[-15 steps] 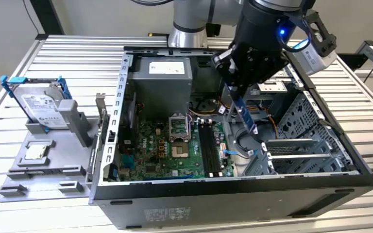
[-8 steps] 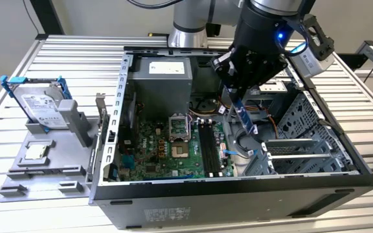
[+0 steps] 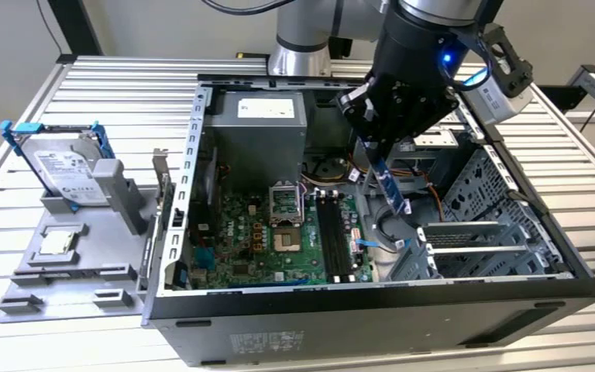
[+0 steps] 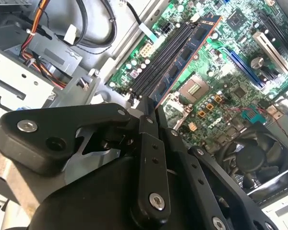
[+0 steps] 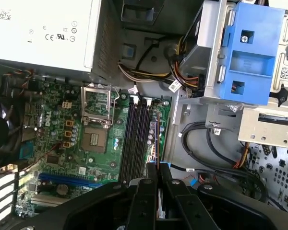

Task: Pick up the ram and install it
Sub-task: 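Insert the ram into the slot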

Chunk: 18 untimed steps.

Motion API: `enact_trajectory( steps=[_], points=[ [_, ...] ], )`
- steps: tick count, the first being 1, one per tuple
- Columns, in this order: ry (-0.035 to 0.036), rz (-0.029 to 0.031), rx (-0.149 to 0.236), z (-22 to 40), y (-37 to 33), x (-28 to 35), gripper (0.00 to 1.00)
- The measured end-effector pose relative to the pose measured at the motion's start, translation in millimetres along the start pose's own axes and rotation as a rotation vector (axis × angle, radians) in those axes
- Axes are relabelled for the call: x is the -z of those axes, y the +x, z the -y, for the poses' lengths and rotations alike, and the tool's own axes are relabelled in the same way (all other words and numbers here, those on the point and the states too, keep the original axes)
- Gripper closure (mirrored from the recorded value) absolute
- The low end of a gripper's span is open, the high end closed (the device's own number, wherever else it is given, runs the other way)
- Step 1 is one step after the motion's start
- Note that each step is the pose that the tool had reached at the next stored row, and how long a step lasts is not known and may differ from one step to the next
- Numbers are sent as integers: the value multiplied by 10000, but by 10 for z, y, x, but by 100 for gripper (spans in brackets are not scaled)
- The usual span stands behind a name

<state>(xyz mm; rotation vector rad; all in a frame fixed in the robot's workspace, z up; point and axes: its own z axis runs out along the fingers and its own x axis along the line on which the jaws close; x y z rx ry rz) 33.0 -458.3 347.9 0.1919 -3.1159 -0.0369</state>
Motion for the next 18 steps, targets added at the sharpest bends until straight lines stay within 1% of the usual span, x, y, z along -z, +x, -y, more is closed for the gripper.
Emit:
enact_trajectory(
  steps=[18],
  points=[
    [0,0,0,2,-2,-86,100]
  ],
)
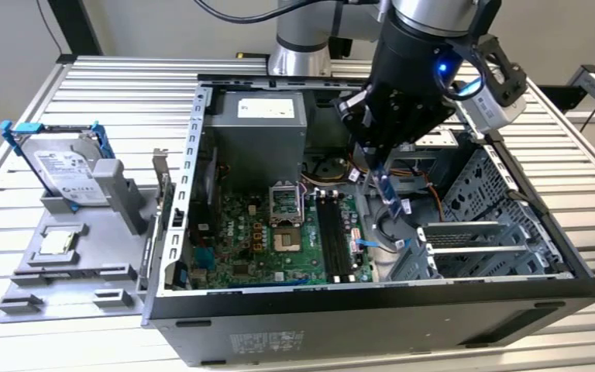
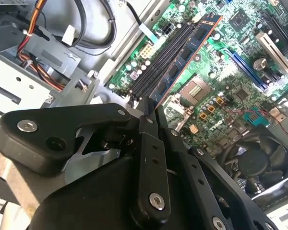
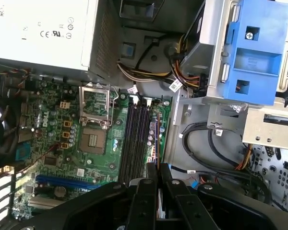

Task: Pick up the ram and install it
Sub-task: 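Insert the ram into the slot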

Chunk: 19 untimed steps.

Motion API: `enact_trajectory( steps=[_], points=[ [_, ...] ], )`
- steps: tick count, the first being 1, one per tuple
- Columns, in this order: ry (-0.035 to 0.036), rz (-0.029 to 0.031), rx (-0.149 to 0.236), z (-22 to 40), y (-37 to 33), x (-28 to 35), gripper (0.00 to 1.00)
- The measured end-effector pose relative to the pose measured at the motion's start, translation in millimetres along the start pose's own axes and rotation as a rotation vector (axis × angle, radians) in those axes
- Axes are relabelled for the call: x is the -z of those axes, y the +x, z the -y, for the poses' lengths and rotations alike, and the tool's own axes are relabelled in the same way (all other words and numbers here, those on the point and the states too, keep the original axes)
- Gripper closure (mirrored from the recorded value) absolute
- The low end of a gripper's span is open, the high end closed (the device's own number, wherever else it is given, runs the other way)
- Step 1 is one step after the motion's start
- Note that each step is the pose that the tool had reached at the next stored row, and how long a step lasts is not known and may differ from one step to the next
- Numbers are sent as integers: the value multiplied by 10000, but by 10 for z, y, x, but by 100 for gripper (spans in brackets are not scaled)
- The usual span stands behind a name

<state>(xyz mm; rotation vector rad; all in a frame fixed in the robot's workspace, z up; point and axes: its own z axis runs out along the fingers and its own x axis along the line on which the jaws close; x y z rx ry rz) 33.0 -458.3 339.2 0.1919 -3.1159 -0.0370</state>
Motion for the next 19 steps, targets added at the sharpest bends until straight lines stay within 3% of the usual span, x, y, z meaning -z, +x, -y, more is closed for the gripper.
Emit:
enact_trajectory(
  steps=[19],
  points=[
    [1,0,0,3,-2,-99,100]
  ],
)
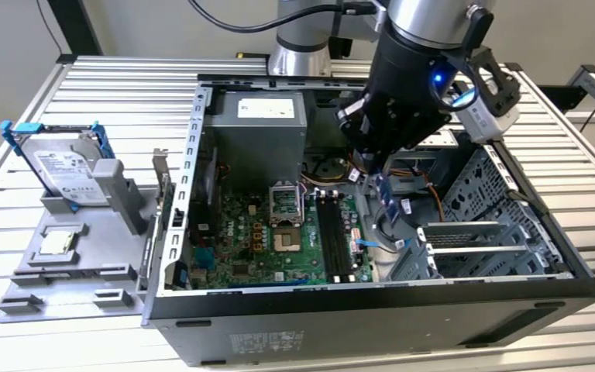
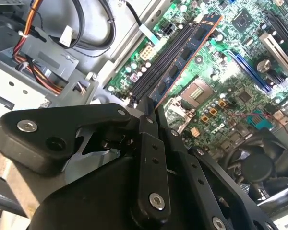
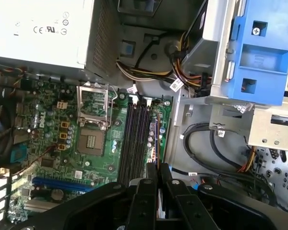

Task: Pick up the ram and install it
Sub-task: 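Insert the ram into the slot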

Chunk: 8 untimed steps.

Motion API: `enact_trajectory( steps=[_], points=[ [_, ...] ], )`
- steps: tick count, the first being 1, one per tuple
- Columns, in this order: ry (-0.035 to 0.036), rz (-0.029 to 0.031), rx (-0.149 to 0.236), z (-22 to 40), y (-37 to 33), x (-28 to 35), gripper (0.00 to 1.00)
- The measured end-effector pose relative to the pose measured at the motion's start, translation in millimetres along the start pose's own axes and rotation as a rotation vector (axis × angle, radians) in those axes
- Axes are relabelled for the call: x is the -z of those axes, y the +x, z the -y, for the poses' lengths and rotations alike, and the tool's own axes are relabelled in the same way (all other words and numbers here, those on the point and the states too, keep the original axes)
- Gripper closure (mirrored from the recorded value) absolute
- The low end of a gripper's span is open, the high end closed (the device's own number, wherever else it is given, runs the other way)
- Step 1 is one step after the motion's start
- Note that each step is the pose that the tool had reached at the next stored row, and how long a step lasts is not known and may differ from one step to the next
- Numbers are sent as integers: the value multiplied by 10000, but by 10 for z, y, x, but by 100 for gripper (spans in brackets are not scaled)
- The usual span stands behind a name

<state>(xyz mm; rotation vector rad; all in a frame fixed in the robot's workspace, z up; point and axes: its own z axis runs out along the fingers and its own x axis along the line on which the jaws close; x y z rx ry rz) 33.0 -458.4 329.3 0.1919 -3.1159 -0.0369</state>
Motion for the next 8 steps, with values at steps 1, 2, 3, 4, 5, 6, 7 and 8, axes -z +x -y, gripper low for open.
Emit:
enact_trajectory(
  steps=[1,2,3,4,5,6,7,8],
  points=[
    [0,0,0,0,0,-7,100],
    [1,0,0,0,0,-14,100],
    [1,0,0,0,0,-21,100],
    [5,-1,0,0,-1,-28,100],
    [7,-2,0,0,-1,-35,100],
    [8,-2,-2,0,0,-42,100],
    [8,-1,-2,0,0,-51,100],
    [9,-2,-1,0,-1,-61,100]
  ],
)
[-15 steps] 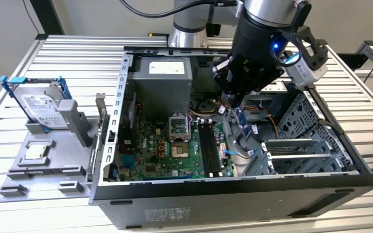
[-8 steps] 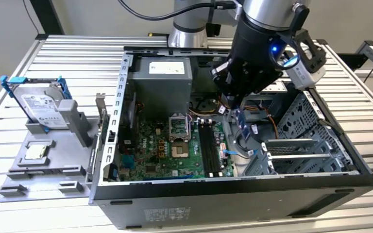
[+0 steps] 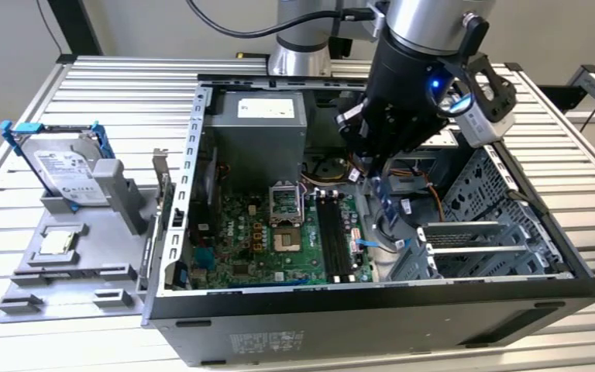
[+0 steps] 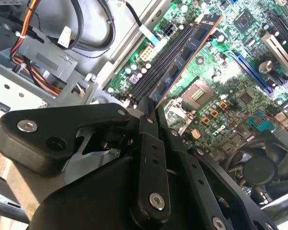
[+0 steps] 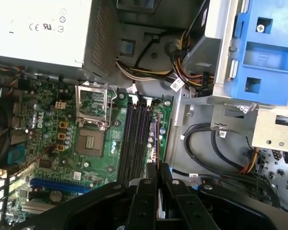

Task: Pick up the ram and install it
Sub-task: 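Insert the ram into the slot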

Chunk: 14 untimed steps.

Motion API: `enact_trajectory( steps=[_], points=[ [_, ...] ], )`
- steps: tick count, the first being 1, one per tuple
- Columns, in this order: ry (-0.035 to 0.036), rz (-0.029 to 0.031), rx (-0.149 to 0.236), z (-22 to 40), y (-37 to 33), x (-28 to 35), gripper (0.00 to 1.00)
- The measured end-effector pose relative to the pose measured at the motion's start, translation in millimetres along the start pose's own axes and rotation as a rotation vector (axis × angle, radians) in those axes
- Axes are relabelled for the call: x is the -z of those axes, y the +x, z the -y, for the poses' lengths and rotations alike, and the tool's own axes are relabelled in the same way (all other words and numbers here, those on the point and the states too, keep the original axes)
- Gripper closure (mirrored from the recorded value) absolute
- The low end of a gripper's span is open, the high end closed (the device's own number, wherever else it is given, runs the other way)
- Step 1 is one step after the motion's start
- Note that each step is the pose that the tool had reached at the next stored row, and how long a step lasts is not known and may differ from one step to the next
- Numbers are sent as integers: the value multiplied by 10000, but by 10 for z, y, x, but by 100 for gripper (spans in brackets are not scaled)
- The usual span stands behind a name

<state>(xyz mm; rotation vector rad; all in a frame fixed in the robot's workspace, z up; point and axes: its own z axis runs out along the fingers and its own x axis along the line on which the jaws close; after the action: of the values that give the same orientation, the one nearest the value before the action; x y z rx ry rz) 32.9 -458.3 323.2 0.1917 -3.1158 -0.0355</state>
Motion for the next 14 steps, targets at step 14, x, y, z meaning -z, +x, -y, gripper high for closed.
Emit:
enact_trajectory(
  steps=[14],
  points=[
    [0,11,-25,9,-4,-210,100]
  ],
)
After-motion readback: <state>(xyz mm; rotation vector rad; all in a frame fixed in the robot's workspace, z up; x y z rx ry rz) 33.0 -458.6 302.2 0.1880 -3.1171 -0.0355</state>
